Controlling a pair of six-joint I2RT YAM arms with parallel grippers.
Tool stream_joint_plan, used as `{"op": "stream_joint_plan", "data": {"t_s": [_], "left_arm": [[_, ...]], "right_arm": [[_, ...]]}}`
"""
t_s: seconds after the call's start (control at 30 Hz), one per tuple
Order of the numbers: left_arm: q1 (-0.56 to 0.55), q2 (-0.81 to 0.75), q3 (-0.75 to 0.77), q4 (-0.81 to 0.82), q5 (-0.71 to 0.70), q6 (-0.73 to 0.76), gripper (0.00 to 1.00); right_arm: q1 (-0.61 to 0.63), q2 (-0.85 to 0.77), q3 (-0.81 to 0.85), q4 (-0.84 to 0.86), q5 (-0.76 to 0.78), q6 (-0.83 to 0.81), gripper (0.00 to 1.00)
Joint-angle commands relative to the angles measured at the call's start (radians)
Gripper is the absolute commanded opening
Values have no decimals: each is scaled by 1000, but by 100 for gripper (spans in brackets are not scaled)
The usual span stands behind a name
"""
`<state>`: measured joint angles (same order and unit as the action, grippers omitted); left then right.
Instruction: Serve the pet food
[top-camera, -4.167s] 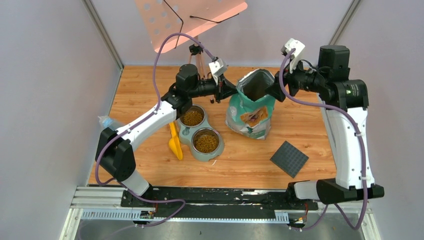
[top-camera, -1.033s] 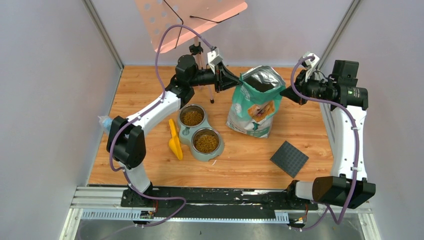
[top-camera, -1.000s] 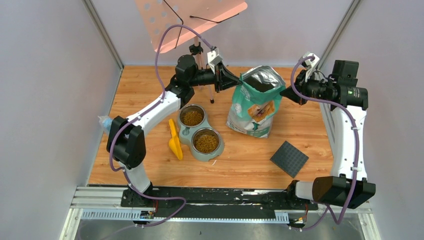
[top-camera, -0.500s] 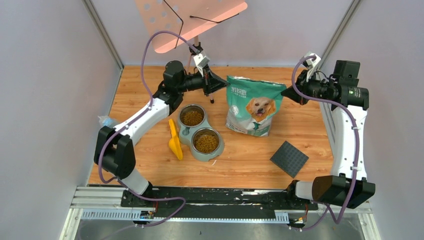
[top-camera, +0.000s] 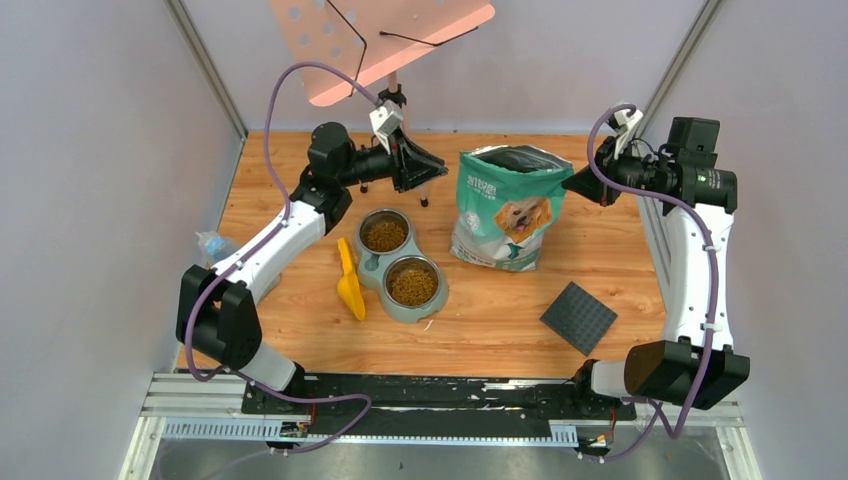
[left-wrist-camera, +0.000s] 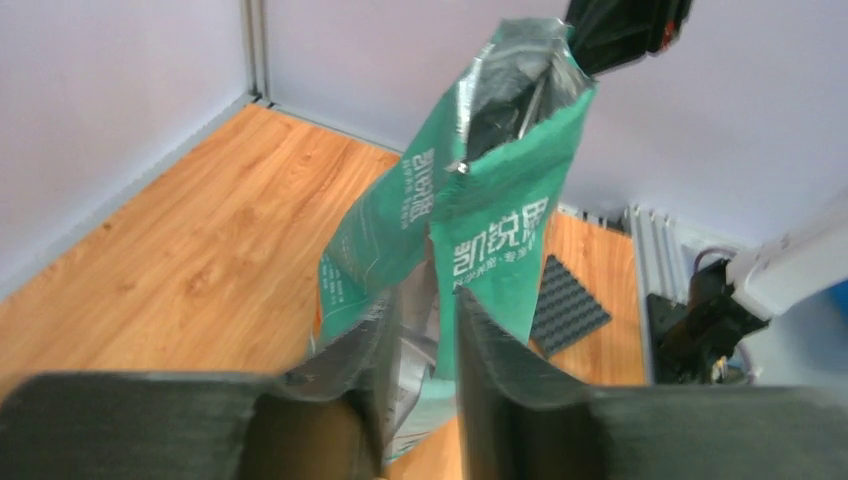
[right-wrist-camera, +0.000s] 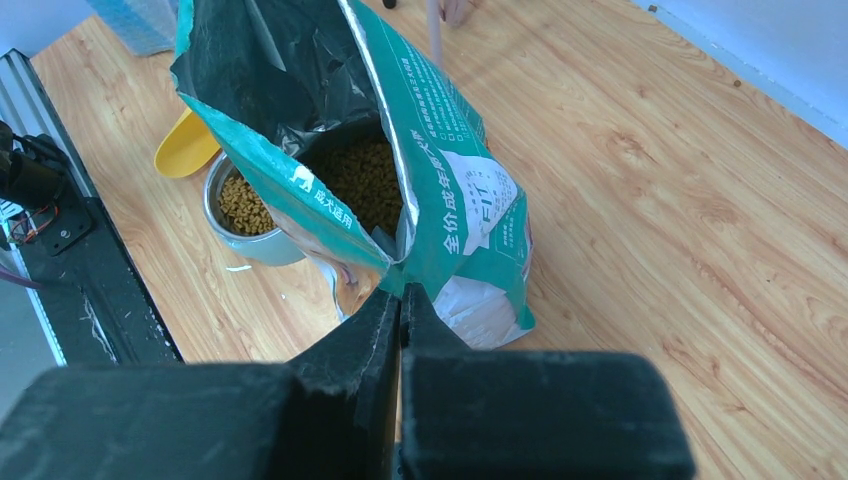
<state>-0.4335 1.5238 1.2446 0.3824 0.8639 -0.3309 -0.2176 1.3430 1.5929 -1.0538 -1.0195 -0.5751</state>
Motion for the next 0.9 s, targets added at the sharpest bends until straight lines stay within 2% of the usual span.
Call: {"op": "stream_joint_plan", "data": {"t_s": [0.0,0.03,0.1,0.33,0.47,0.53,0.67,0.7,0.73,0.8,0.87], "left_arm": [[-20,-1,64,45,100,30,52],[-22,18,88,42,125,33,60],[-30,55,133,45,163,28,66],[-89,178,246,53,194,42,68],[-117,228,285,72,224,27,64],[-121,237,293,89,233,12,56],[-106,224,280,128,250,2,20],[-93,219,273,141,248,-22,15],[-86,208,263,158,243,-33,6],[-63,183,249,166,234,-61,0],[-37,160,236,155,213,-83,0]], "right_arm": [[-7,-23,32,33,-22,-5,0],[-5,-25,30,32,-23,-7,0],[-1,-29,25,32,-21,-12,0],[12,-48,13,24,-6,-34,0],[12,-50,17,19,-3,-35,0],[12,-51,19,16,1,-38,0],[12,-51,23,1,20,-57,0],[12,-50,25,-4,23,-62,0],[12,-48,26,-8,23,-64,0],[4,-44,36,-10,21,-57,0],[-26,-27,59,-8,-25,-28,0]]}}
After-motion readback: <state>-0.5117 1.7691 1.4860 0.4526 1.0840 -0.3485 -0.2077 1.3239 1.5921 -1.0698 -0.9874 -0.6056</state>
